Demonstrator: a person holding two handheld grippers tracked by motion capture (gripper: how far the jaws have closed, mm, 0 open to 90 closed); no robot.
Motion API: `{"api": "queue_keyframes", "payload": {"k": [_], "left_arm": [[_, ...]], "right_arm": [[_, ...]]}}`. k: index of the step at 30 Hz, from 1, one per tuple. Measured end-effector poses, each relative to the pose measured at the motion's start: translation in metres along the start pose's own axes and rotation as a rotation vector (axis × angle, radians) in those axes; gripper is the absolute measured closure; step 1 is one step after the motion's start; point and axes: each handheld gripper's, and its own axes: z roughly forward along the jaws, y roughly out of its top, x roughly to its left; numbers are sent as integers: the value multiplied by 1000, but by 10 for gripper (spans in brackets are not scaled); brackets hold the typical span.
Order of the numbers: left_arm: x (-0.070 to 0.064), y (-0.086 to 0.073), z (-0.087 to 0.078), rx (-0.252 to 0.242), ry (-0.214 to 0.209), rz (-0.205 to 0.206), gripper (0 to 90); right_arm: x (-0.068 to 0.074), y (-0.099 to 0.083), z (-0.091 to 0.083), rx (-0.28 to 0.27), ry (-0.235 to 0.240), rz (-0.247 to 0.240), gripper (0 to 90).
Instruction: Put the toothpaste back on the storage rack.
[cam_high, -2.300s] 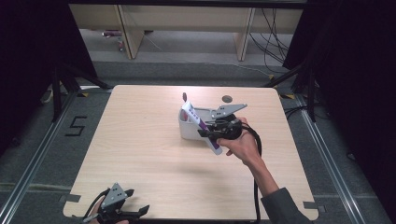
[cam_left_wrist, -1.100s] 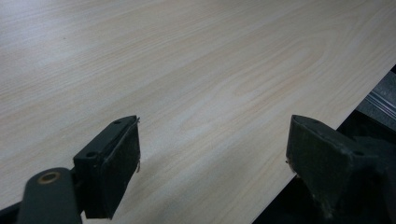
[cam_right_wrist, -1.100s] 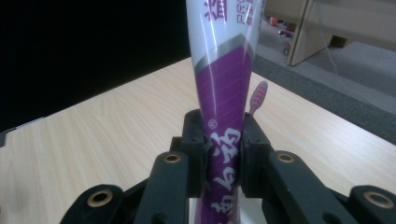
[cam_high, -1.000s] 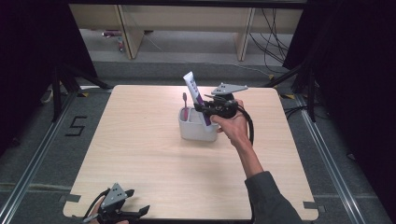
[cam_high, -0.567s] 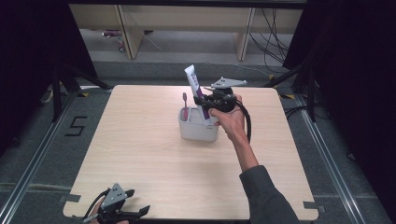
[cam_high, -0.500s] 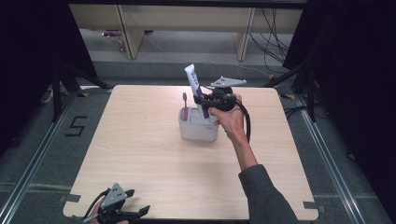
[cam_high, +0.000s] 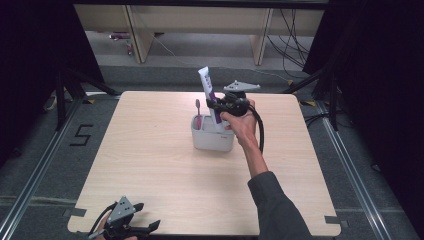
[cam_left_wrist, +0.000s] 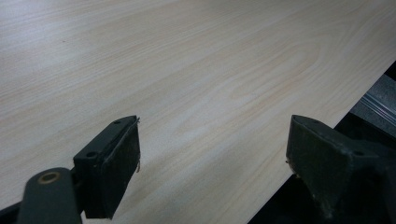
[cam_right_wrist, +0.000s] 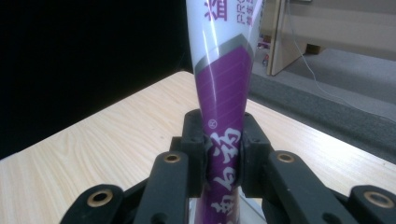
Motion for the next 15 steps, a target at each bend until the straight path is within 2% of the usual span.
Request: {"api": "queue_keyframes", "payload": {"k": [1, 3, 4, 6, 8, 10, 13, 15], "left_arm": [[1, 0, -1, 11, 6, 13, 170], [1, 0, -1, 13, 9, 17, 170], [1, 0, -1, 13, 8, 16, 170], [-1, 0, 0, -7, -4, -5, 170], [-1, 0, 0, -5, -4, -4, 170], [-1, 0, 0, -6, -4, -5, 170], [-1, 0, 1, -4, -6, -2, 170], [-1, 0, 0, -6, -5, -4, 170]], "right_arm": [[-1, -1, 2, 1, 4, 9, 764], [-4, -2, 4, 1, -11, -20, 764], [-4, -3, 5, 7, -5, -3, 764], [-6, -4, 6, 6, -25, -11, 764], [-6, -6, 8, 6, -21, 14, 764], [-7, -7, 9, 19, -26, 16, 763], [-8, -8, 11, 11, -27, -1, 764], [-7, -8, 13, 7, -34, 8, 763]]}}
